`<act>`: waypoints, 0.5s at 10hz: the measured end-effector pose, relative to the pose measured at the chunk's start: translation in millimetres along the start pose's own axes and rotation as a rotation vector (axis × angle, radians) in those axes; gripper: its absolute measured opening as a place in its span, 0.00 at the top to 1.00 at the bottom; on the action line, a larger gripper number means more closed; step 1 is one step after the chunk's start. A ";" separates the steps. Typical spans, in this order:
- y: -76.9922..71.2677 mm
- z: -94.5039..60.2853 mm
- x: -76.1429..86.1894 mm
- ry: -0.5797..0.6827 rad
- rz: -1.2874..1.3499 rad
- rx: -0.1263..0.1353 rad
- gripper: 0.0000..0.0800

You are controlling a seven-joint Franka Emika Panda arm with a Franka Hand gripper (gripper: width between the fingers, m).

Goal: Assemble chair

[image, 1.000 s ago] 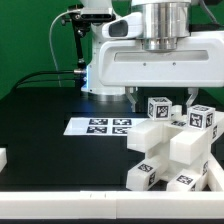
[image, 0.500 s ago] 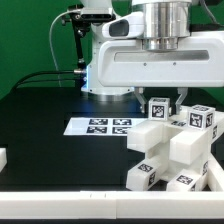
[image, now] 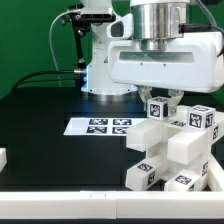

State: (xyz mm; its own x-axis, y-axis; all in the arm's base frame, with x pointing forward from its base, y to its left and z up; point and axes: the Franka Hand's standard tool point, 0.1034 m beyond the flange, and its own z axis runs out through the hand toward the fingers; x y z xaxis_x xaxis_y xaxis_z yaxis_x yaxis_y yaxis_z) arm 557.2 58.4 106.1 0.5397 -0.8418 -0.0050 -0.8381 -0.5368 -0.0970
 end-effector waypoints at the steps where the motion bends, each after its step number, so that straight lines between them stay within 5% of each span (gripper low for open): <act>1: -0.5 0.4 -0.1 -0.013 0.182 0.013 0.67; 5: 0.2 0.7 -0.1 -0.031 0.606 0.039 0.67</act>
Offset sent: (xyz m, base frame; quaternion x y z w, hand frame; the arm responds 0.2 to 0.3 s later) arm 0.0056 -0.0013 -0.0005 0.0639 0.0047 0.3181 0.9459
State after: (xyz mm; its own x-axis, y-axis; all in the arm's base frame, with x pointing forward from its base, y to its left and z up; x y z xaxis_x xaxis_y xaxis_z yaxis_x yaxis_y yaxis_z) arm 557.0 58.4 105.4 -0.0302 -0.9946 -0.0993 -0.9937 0.0406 -0.1042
